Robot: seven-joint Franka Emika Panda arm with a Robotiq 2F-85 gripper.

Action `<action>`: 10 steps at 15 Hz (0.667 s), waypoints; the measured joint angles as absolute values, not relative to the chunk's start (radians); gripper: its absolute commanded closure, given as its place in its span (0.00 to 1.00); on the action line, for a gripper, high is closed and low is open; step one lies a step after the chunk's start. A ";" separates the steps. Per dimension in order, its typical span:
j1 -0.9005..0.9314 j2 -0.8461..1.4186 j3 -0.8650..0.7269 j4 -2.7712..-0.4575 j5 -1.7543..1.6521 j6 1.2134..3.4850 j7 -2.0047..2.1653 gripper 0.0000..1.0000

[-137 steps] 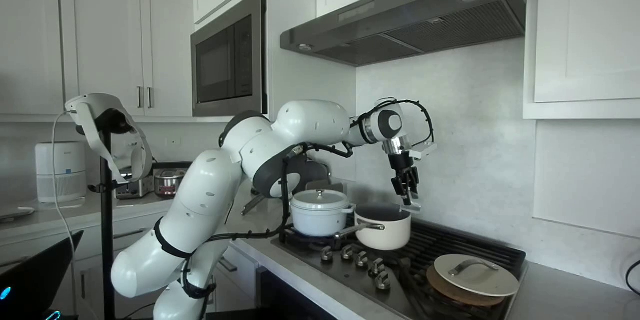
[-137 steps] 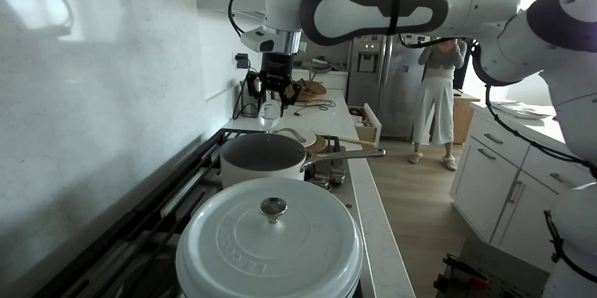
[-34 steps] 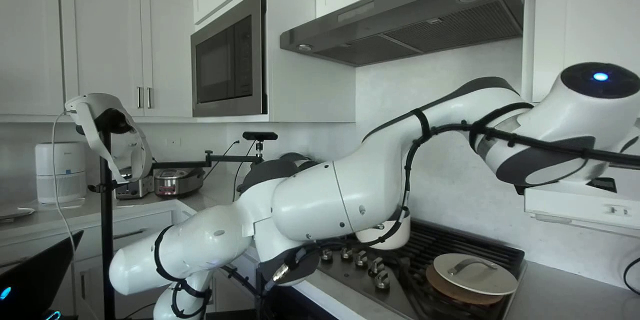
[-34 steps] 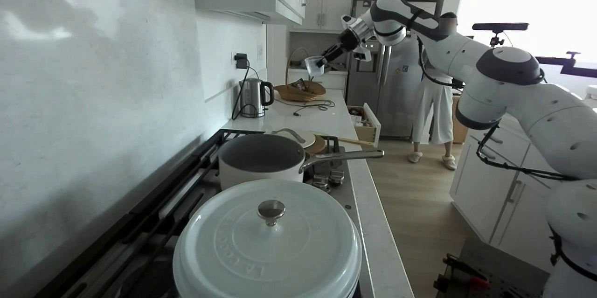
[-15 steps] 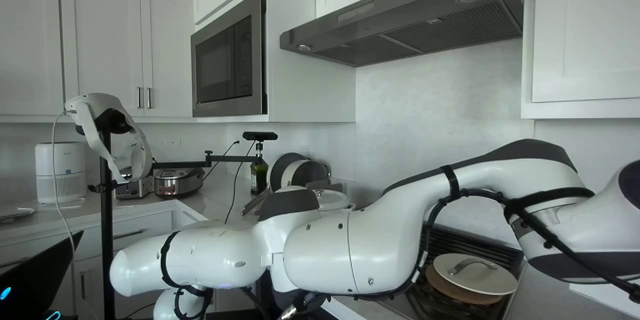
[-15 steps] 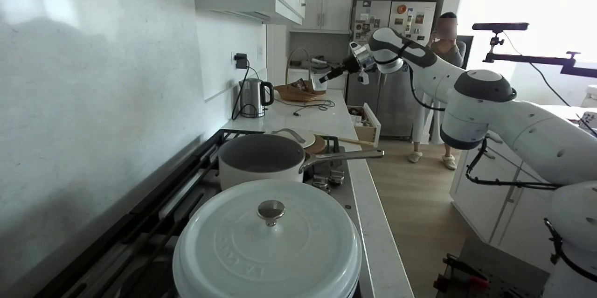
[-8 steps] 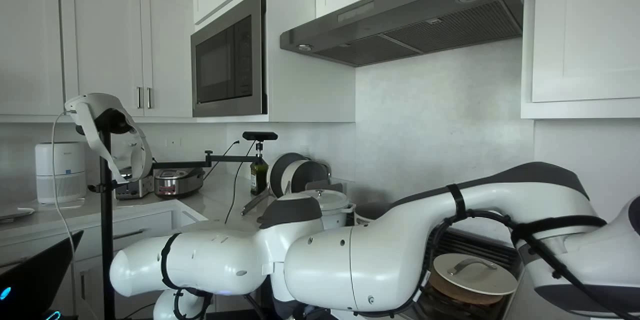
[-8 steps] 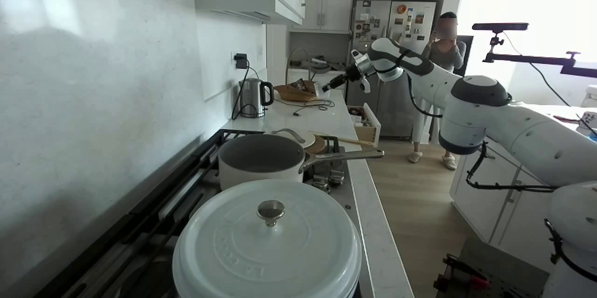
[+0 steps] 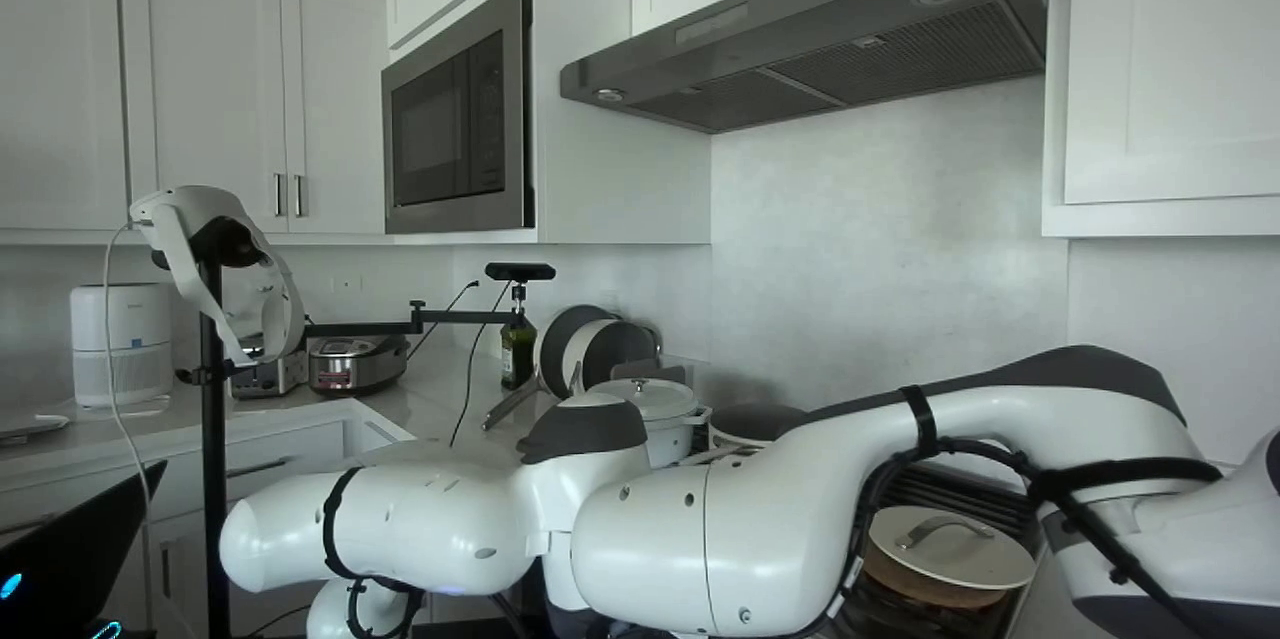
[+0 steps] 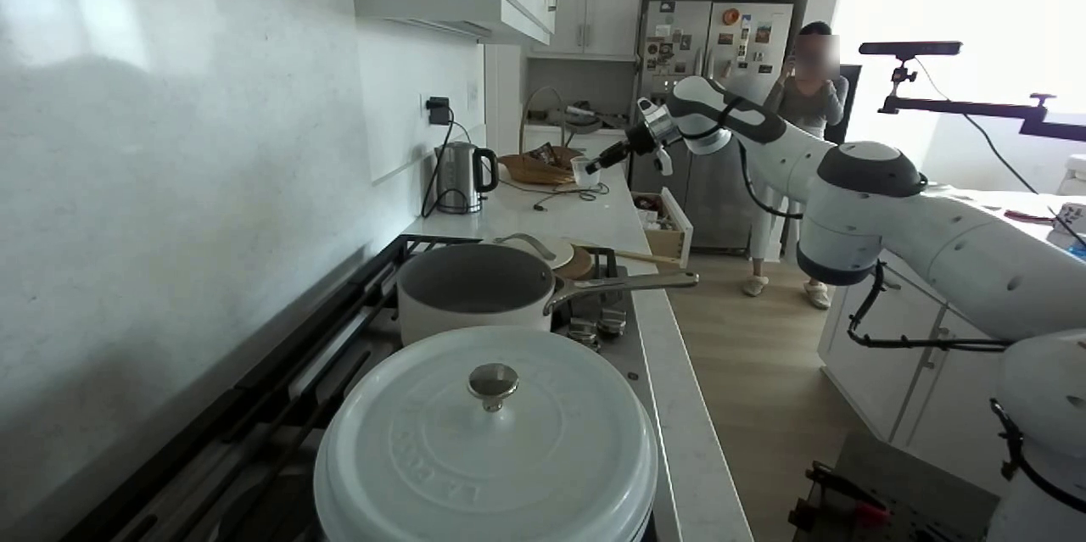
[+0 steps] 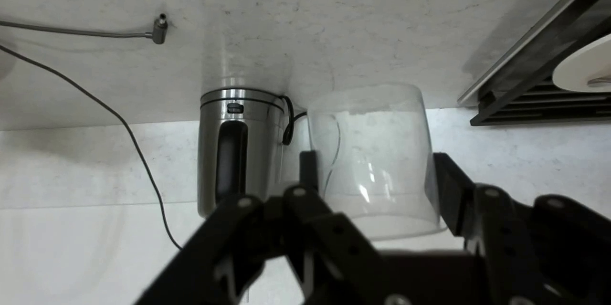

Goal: Pour some water into the pot

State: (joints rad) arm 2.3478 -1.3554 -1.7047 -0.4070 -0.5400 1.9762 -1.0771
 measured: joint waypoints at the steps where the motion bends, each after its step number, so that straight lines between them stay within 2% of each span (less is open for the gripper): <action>1: 2.349 -1.359 -1.707 -0.407 -0.540 1.976 -1.077 0.65; 10: 2.354 -1.385 -1.739 -0.404 -0.540 1.976 -1.063 0.65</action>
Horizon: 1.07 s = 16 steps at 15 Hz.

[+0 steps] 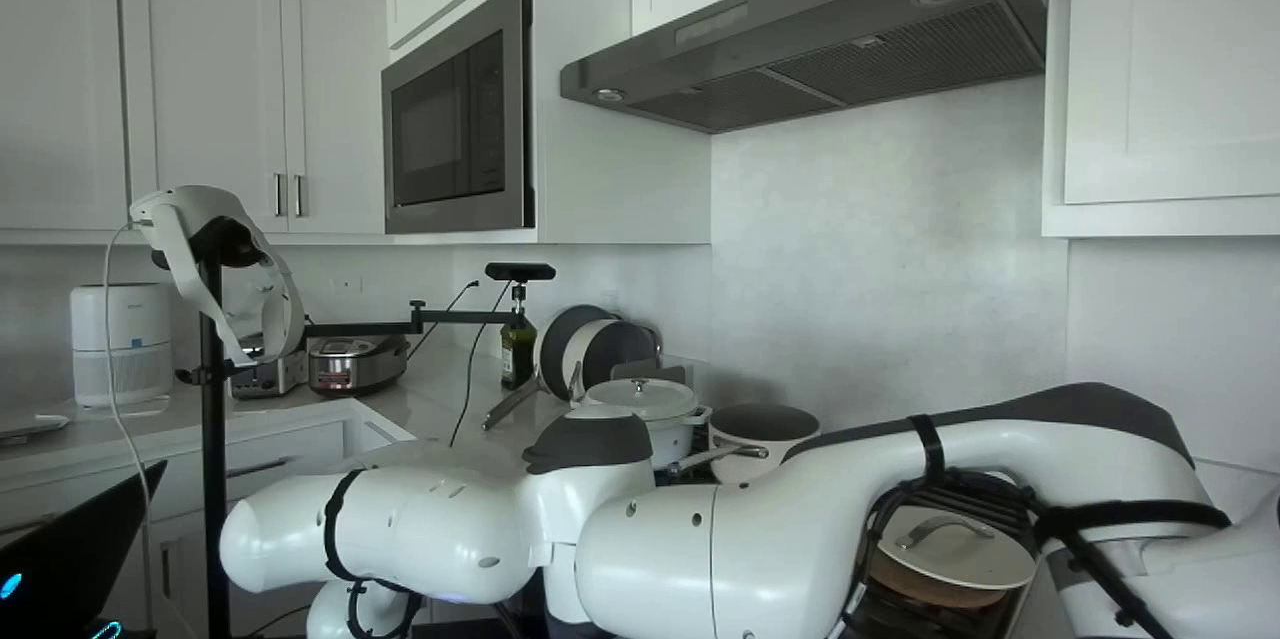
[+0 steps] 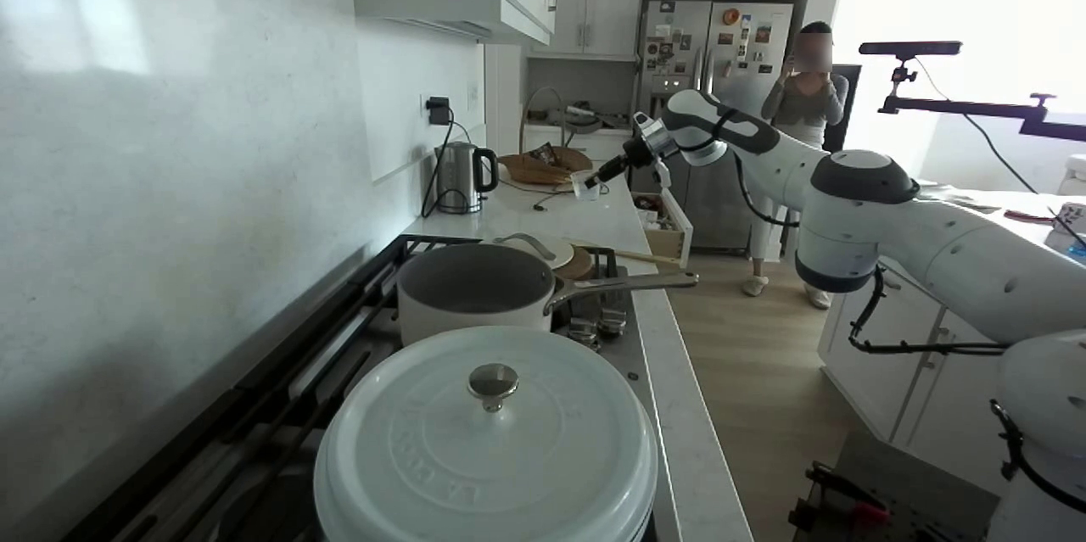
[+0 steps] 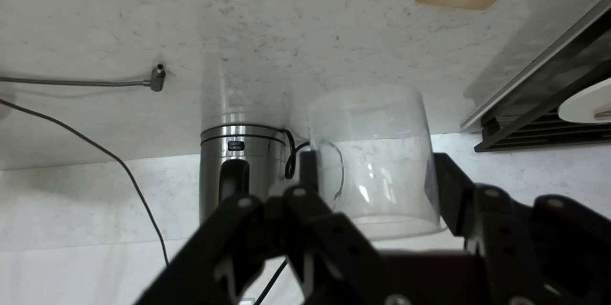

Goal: Pour some water into the pot

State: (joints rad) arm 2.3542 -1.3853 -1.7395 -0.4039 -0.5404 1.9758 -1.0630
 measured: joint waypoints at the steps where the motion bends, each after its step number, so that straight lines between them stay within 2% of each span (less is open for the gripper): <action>1: 2.354 -1.389 -1.742 -0.404 -0.540 1.976 -1.056 0.65; 5: 2.354 -1.396 -1.756 -0.402 -0.540 1.976 -1.050 0.65; 6: 2.354 -1.397 -1.759 -0.401 -0.540 1.976 -1.049 0.40; 16: 2.355 -1.397 -1.762 -0.401 -0.540 1.976 -1.033 0.40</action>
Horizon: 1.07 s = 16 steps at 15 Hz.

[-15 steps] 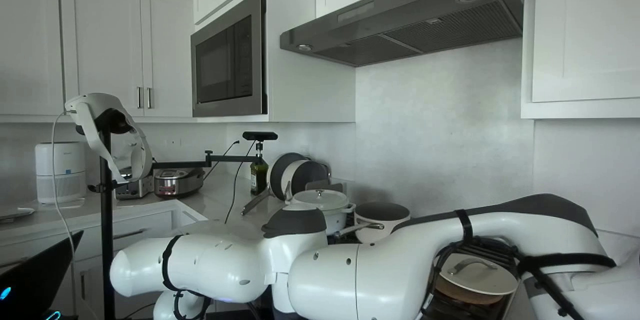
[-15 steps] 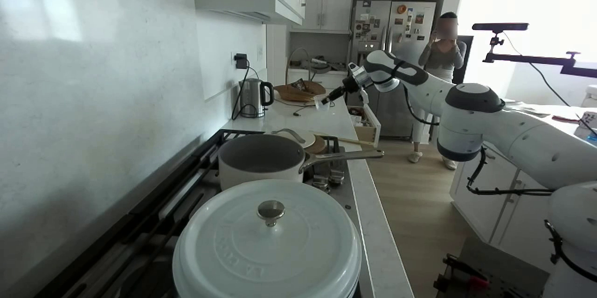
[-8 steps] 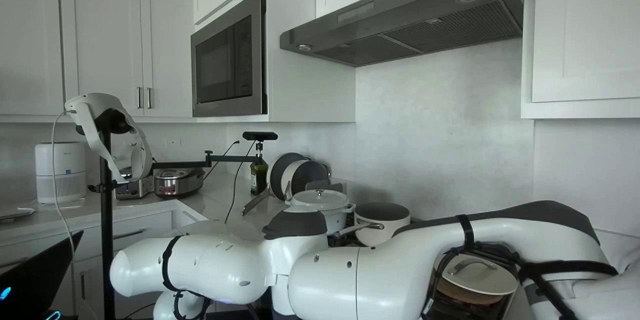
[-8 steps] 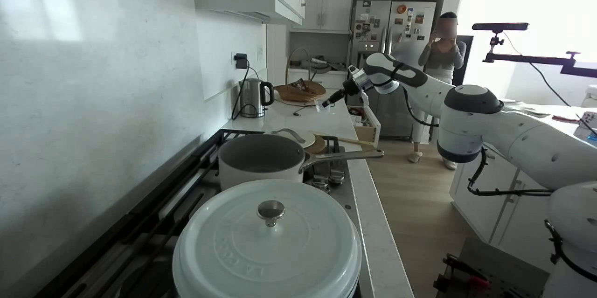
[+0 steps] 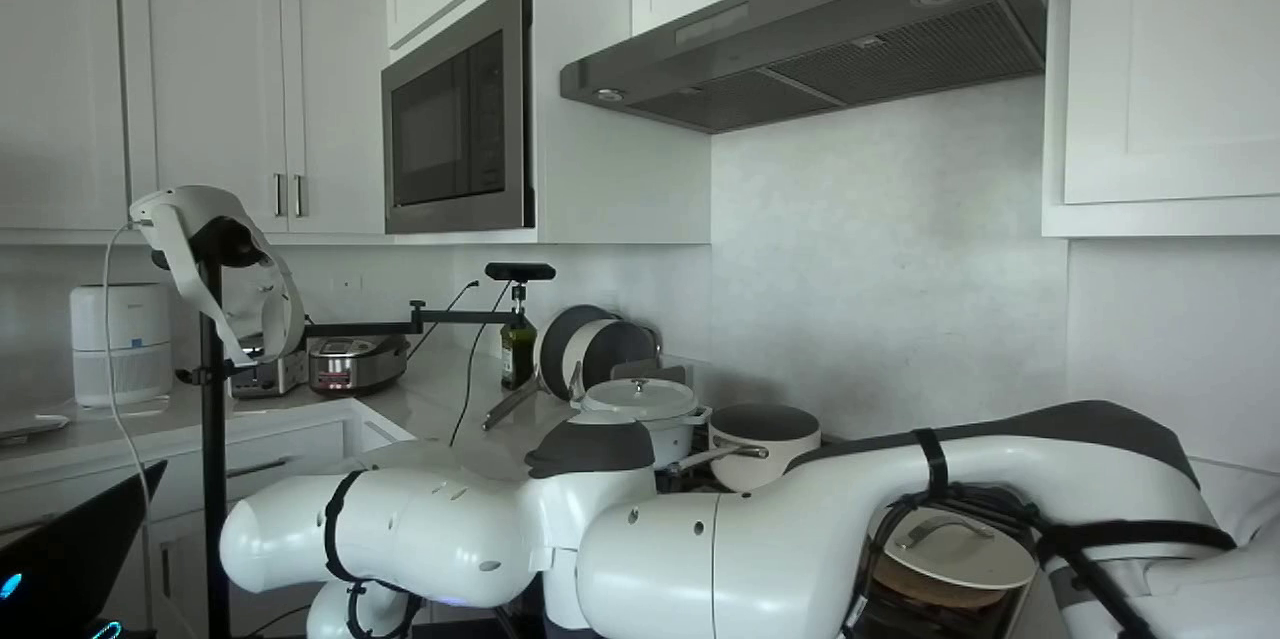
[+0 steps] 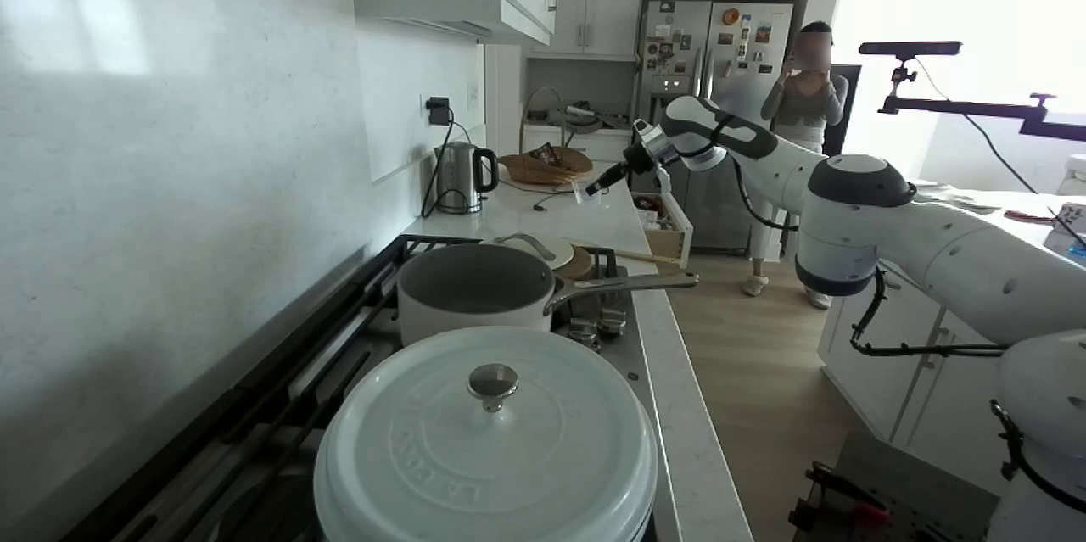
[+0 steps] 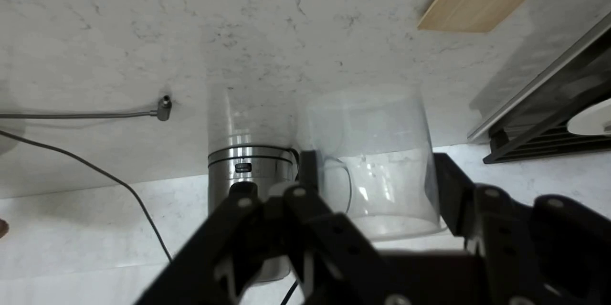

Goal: Pour some water into the pot

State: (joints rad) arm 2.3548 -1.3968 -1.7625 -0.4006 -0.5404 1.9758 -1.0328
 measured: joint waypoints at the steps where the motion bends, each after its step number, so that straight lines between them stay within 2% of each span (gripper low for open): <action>1: 2.355 -1.397 -1.763 -0.401 -0.540 1.976 -1.033 0.65; 16: 2.342 -1.450 -1.762 -0.379 -0.539 1.975 -1.035 0.65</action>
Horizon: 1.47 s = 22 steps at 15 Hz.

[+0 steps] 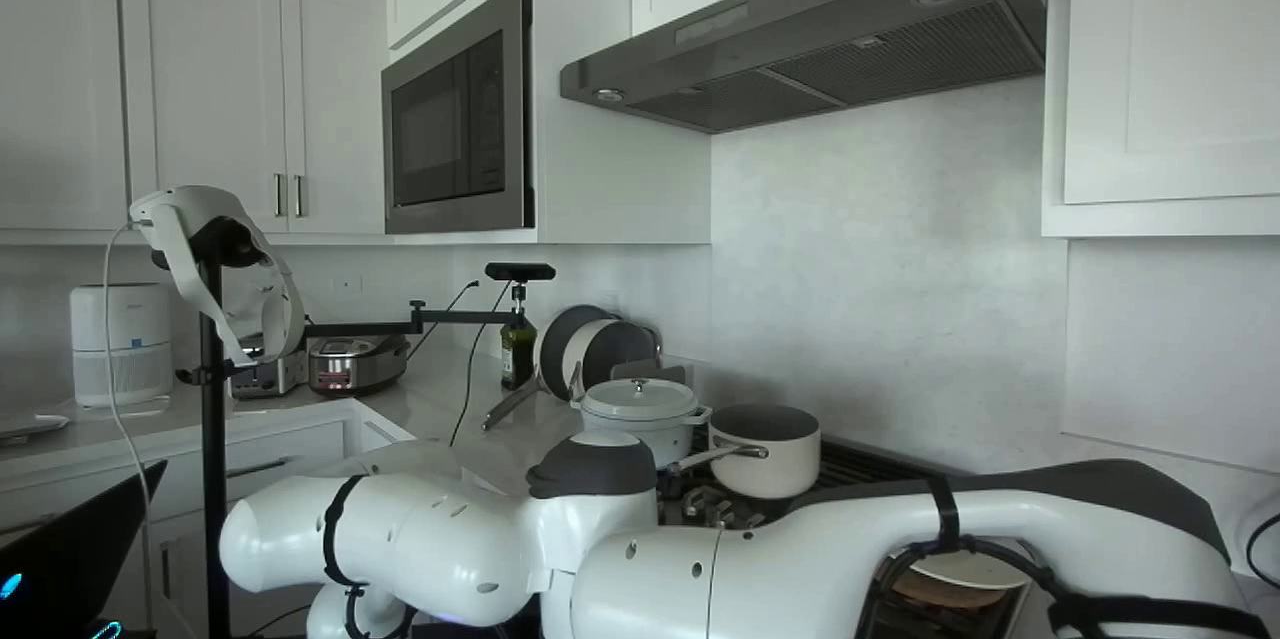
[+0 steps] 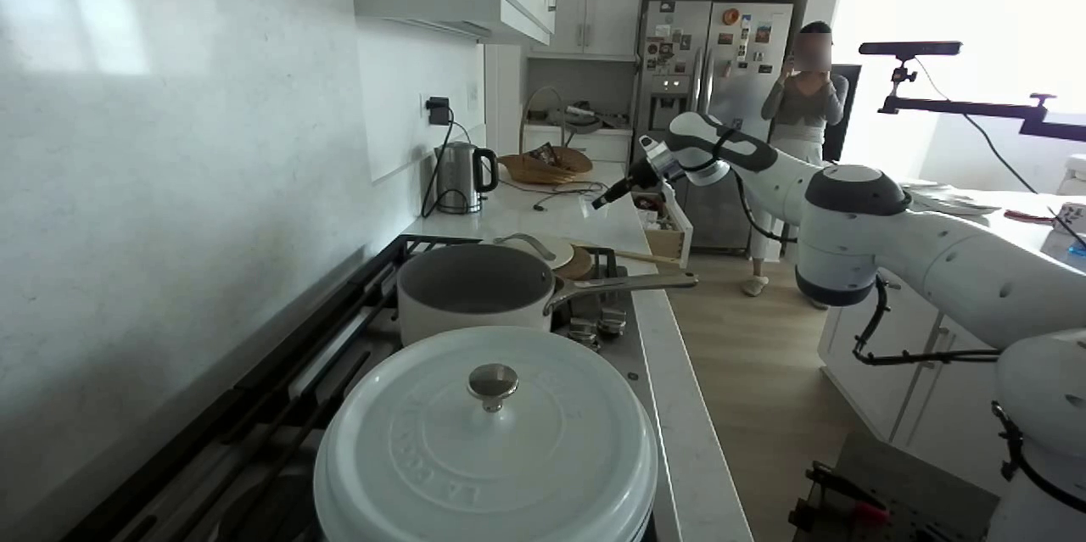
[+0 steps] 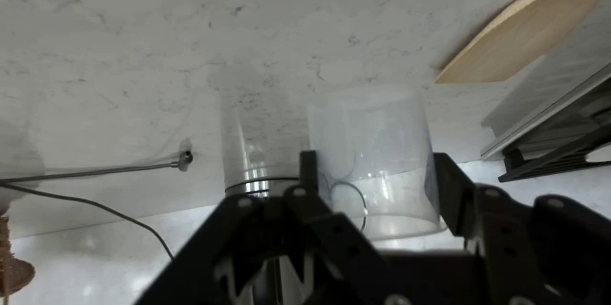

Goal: Pour some water into the pot

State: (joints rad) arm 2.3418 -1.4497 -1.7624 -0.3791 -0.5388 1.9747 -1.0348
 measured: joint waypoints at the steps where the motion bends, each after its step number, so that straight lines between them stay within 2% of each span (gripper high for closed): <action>1: 2.342 -1.452 -1.762 -0.379 -0.539 1.975 -1.035 0.65; 6: 2.342 -1.461 -1.762 -0.378 -0.539 1.975 -1.036 0.65; 7: 2.342 -1.462 -1.762 -0.378 -0.539 1.975 -1.036 0.30; 8: 2.342 -1.462 -1.762 -0.378 -0.539 1.975 -1.036 0.13; 10: 2.342 -1.464 -1.762 -0.378 -0.539 1.975 -1.036 0.01; 22: 2.341 -1.465 -1.762 -0.378 -0.539 1.975 -1.036 0.00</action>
